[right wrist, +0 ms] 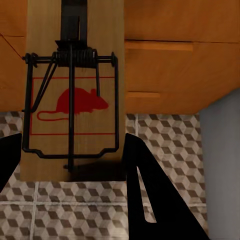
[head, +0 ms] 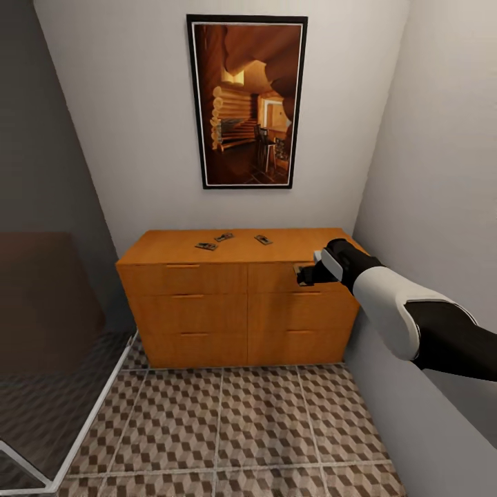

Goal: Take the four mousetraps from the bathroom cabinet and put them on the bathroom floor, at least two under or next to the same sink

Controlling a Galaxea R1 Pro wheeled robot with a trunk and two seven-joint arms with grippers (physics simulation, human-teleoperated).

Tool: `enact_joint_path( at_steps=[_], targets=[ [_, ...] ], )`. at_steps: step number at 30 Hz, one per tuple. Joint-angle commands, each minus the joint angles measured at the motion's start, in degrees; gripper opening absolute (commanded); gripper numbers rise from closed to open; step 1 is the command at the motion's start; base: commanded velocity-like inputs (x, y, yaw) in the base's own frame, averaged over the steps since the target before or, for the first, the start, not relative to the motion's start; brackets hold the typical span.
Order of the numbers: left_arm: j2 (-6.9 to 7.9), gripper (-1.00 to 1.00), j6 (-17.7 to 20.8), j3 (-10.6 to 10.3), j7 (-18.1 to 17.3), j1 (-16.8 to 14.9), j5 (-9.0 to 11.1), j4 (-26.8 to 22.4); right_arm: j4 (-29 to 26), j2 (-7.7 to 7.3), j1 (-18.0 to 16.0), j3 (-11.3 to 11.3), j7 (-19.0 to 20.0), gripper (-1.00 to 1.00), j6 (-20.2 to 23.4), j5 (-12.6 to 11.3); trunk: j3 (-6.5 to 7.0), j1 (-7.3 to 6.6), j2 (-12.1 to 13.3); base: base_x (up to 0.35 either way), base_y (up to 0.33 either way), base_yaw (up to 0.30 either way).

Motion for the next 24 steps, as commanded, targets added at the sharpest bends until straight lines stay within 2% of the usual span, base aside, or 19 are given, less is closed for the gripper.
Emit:
enact_joint_path(
  at_steps=[1, 7, 9, 13, 19, 24],
  targets=[
    [0.0, 1.0, -0.1, 0.3, 0.0, 0.0, -0.2, -0.1, 0.2, 0.02, 0.0, 0.0, 0.1, -1.0, -0.2, 0.1, -0.04, -0.01, 0.0, -0.052, 0.0, 0.0],
    [0.0, 1.0, -0.1, 0.3, 0.0, 0.0, -0.2, -0.1, 4.1, -0.04, 0.0, 0.0, 0.1, -1.0, -4.3, 0.1, -0.04, -0.01, 0.0, -0.017, 0.0, 0.0],
    [-0.02, 1.0, -0.1, 0.3, 0.0, 0.0, -0.2, -0.1, 5.3, -0.01, 0.6, 0.0, 0.1, -1.0, -6.9, 0.1, -0.04, -0.01, 0.0, -0.002, 0.0, 0.0],
    [0.0, 1.0, -0.1, 0.3, 0.0, 0.0, -0.2, -0.1, 5.7, 0.01, 4.3, 0.0, 0.1, -1.0, -9.9, 0.2, -0.04, -0.01, 0.0, 0.0, 0.0, 0.0],
    [-0.01, 1.0, -0.1, 0.3, 0.0, 0.0, -0.2, -0.1, 5.8, 0.01, 8.1, 0.0, 0.1, -1.0, -13.7, 1.4, -0.04, -0.01, 0.0, 0.0, 0.0, 0.0],
    [-0.02, 1.0, -0.1, 0.3, 0.0, 0.0, -0.2, -0.1, 5.8, 0.02, 16.2, 0.0, 0.1, -1.0, -21.3, 2.0, -0.04, -0.01, 0.0, 0.0, 0.0, 0.0]
  ],
)
